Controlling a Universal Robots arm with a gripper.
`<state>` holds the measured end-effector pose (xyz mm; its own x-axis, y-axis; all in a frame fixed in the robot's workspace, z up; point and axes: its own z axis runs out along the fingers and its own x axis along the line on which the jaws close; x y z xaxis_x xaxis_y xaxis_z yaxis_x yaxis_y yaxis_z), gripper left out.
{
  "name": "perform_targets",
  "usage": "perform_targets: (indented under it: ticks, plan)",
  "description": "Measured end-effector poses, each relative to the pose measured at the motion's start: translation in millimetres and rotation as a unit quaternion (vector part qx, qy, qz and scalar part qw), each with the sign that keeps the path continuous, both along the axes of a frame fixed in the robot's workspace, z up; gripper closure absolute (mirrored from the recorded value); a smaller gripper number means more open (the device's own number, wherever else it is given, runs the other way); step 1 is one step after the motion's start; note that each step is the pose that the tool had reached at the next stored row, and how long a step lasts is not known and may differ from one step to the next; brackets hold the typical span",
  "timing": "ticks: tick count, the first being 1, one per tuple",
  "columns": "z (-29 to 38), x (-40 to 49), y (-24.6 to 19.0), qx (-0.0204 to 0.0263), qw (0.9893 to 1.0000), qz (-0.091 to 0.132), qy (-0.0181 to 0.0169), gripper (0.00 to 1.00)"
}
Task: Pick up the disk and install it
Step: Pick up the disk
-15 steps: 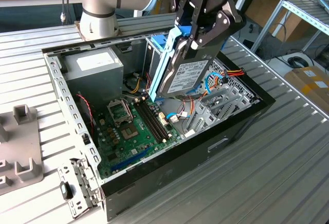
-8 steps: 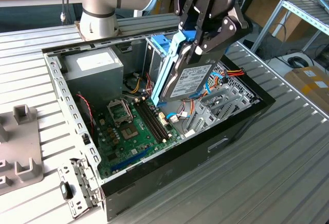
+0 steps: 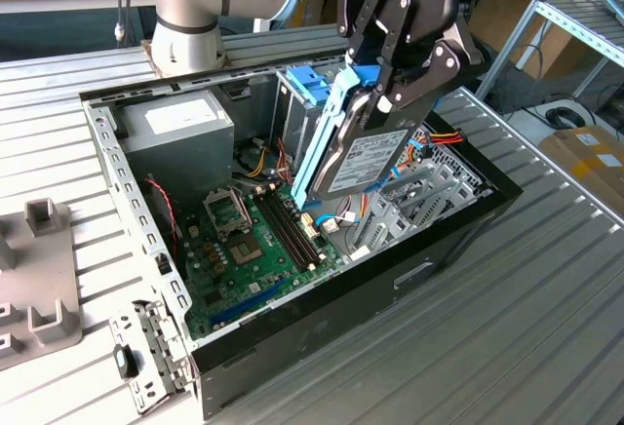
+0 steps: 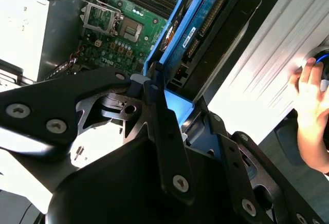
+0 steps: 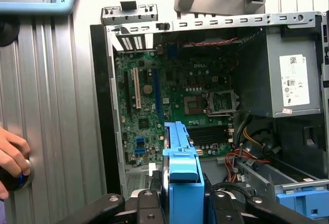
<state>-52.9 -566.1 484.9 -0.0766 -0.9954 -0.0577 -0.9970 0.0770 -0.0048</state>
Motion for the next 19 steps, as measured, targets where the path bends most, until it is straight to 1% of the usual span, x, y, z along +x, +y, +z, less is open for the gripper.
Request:
perform_targets:
  ticks: [3, 14, 19]
  plan:
    - [-0.1, 0.2, -1.4, 0.0001, 1.0000, 0.000, 0.0000, 0.63]
    - [-0.1, 4.8, -2.4, 0.0000, 1.0000, 0.000, 0.0000, 0.63]
    - [-0.2, 6.1, -4.9, 0.0000, 1.0000, 0.000, 0.0000, 0.63]
